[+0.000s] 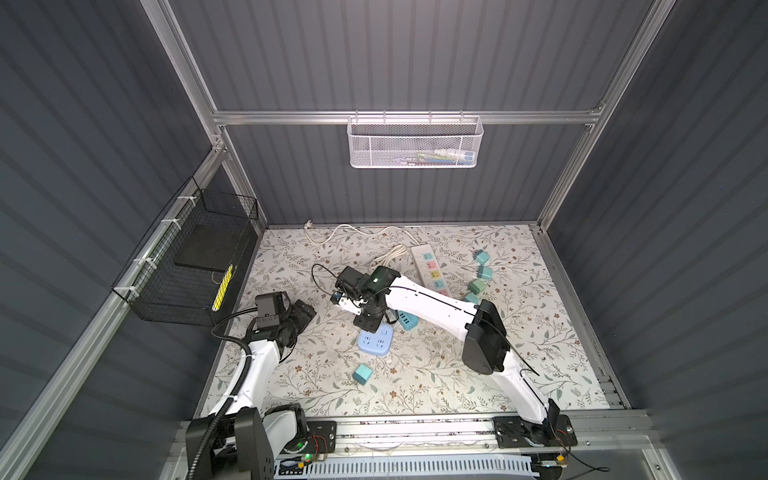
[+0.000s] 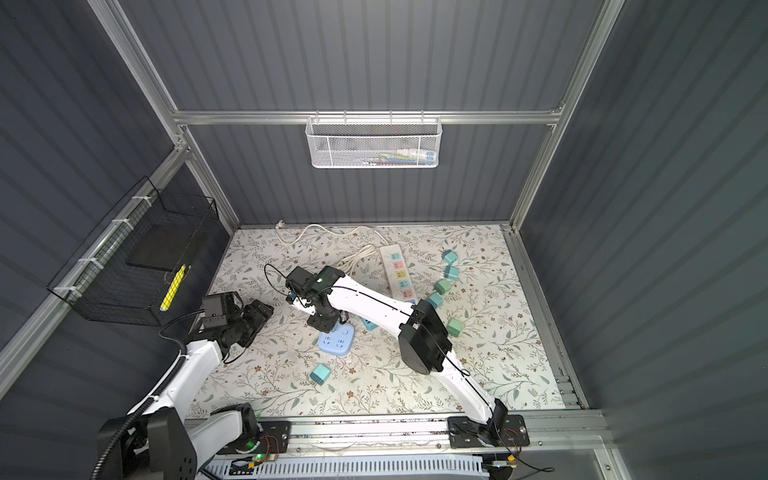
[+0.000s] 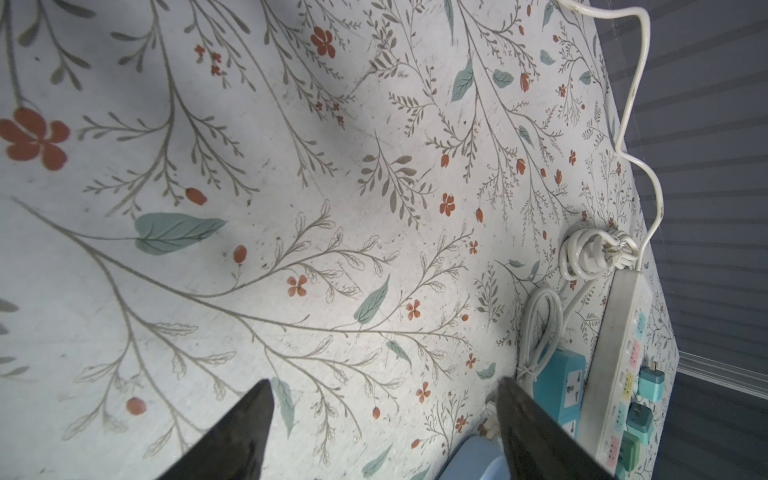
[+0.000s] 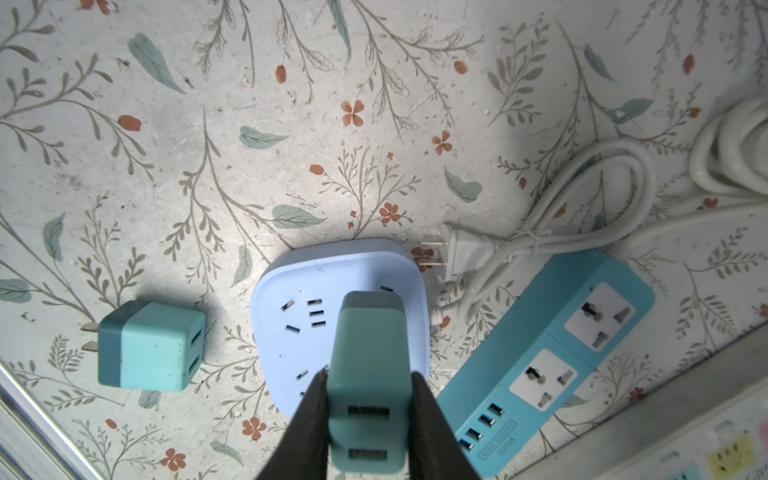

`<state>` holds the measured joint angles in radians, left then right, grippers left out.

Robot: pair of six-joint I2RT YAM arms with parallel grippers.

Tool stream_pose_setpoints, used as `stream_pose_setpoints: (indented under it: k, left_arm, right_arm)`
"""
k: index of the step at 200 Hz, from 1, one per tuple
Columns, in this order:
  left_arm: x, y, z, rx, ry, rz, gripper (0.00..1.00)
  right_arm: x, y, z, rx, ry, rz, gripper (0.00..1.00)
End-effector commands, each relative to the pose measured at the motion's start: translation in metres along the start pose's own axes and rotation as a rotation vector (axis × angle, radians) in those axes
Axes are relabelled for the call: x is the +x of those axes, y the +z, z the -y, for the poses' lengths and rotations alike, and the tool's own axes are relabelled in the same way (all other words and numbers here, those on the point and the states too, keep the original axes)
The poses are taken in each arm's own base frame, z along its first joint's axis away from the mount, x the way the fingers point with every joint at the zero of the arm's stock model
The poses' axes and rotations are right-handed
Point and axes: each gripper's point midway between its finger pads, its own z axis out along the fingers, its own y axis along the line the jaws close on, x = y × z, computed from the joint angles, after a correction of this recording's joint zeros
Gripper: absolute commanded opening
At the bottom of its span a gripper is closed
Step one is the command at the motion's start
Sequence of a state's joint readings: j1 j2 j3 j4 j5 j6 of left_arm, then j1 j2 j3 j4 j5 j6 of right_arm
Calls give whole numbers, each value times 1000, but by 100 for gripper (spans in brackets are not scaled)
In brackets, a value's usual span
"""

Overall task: Insert the plug
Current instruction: 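Lower and press the teal adapter into the blue socket with the right gripper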

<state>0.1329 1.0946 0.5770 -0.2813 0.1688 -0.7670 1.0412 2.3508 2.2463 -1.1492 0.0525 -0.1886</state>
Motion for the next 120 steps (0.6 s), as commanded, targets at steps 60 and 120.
stream_pose_setpoints:
  k: [60,120]
  left_arm:
    - [-7,-4,10,34,30,16,84]
    - [-6,-2,12,47,31,7,84]
  right_arm:
    - [24,17,-11,-55,-49,-83,0]
    - [15,31,-6,-88,-72,-84,0]
